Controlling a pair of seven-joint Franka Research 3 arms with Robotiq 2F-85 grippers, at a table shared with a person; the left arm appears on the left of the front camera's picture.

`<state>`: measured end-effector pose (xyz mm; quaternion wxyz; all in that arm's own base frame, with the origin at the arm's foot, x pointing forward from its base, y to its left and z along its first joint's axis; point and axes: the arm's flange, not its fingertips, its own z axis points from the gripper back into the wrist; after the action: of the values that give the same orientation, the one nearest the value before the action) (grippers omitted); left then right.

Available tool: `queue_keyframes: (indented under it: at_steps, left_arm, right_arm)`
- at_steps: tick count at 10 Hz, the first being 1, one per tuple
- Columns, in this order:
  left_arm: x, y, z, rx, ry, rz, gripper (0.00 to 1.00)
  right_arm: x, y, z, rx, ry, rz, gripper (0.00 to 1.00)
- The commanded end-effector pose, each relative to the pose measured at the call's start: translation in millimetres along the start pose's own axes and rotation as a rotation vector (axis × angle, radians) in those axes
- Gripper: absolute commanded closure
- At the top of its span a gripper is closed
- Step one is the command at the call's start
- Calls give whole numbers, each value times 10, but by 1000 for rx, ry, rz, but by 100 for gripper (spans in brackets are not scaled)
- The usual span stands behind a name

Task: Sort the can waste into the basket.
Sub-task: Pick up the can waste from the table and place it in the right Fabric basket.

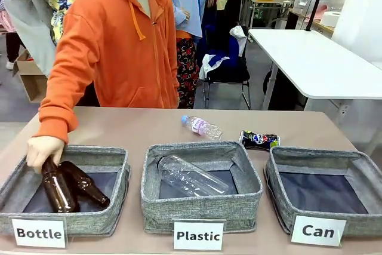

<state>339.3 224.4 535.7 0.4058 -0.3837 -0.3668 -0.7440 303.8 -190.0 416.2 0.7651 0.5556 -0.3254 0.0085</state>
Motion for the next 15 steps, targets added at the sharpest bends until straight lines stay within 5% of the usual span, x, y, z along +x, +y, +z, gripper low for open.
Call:
queue_keyframes:
  at_steps: [1, 5, 7, 12, 15]
  left_arm:
    - [-28, 10, 270, 28, -58, -34, 78]
    - [202, 206, -83, 83, 7, 85, 78]
    - [569, 806, -691, 138, 140, 265, 78]
    - [1094, 2714, -3546, -87, 339, 344, 78]
    - [1197, 3305, -5359, -150, 408, 362, 78]
  right_arm:
    - [28, 2, -8, 16, -20, 28, 0]
    - [28, 2, -8, 16, -20, 28, 0]
    - [28, 2, -8, 16, -20, 28, 0]
    - [2, 3, 1, 0, 0, 2, 0]
    - [5, 228, 698, -75, 88, 77, 0]
